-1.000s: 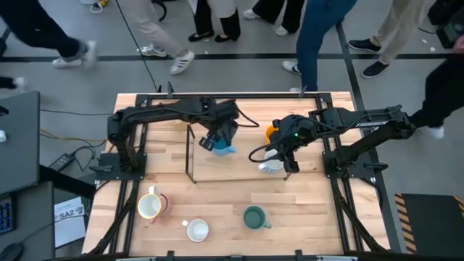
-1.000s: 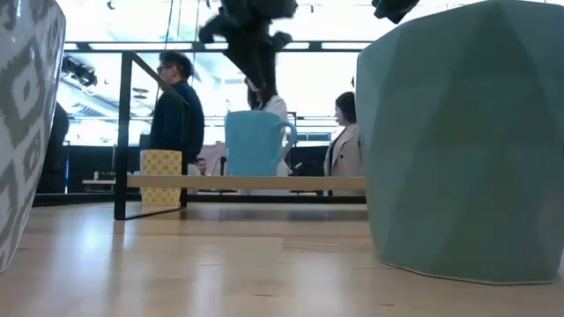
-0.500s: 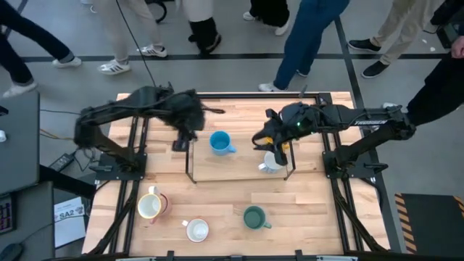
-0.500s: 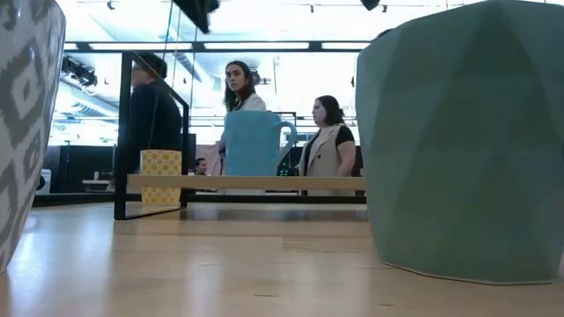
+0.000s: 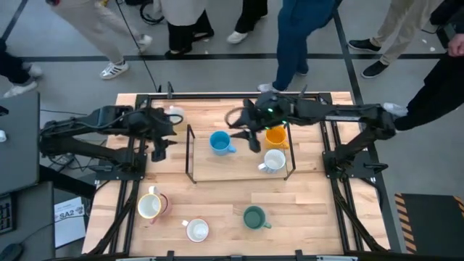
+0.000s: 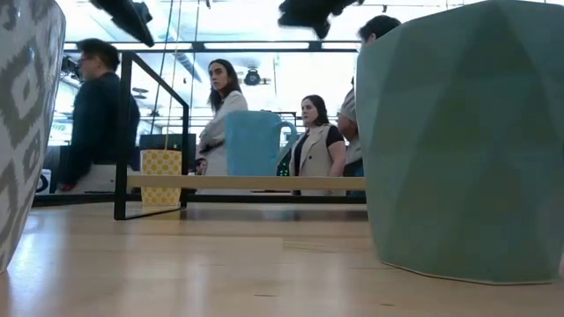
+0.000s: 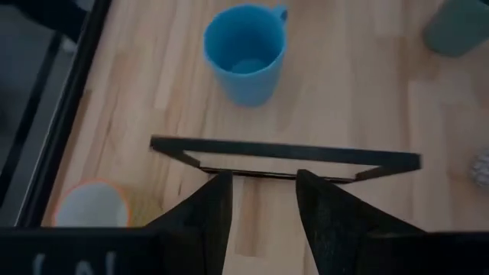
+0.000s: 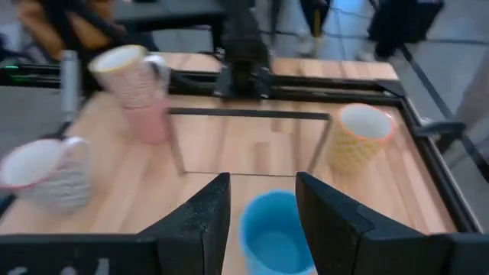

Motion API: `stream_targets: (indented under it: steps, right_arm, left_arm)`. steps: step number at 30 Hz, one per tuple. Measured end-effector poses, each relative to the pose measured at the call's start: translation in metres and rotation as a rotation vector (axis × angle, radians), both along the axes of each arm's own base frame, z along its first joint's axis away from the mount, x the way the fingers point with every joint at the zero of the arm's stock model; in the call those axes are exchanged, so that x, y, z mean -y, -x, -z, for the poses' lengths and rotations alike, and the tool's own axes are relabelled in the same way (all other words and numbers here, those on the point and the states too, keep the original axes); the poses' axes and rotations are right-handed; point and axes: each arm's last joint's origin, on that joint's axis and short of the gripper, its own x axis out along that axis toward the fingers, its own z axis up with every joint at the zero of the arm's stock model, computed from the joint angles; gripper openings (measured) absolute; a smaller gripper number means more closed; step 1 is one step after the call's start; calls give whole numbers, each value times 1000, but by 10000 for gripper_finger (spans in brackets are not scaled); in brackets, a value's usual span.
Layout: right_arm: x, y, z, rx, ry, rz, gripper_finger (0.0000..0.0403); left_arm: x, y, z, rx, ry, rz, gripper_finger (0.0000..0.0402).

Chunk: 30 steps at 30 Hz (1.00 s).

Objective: Place coffee mugs
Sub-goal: Put the light blue mug on the shelf

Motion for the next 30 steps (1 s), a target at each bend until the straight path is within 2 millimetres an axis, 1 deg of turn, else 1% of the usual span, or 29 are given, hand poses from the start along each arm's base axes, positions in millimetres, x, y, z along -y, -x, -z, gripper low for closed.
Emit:
stream_targets:
  steps: [5,9,13,17,19,22,30]
  right_arm:
    - [26,-35,14,-44,-7,55,155]
    - [42,-59,26,-105,-11,75,155]
    - [53,-80,41,-188,3,70,155]
    - [59,-95,56,-254,9,59,155]
    - [60,-100,64,-285,9,55,155]
    - [60,-101,69,-304,49,23,155]
    - [62,-98,75,-358,55,9,155]
  left_arm:
    - [1,12,20,31,-6,-31,153]
    - [1,14,35,51,-10,-33,153]
    - [1,12,46,43,-10,-33,153]
    - [1,12,52,24,-9,-33,153]
    - [1,12,52,24,-8,-33,153]
    - [1,11,51,31,-9,-33,153]
    - [0,10,51,41,-10,-33,153]
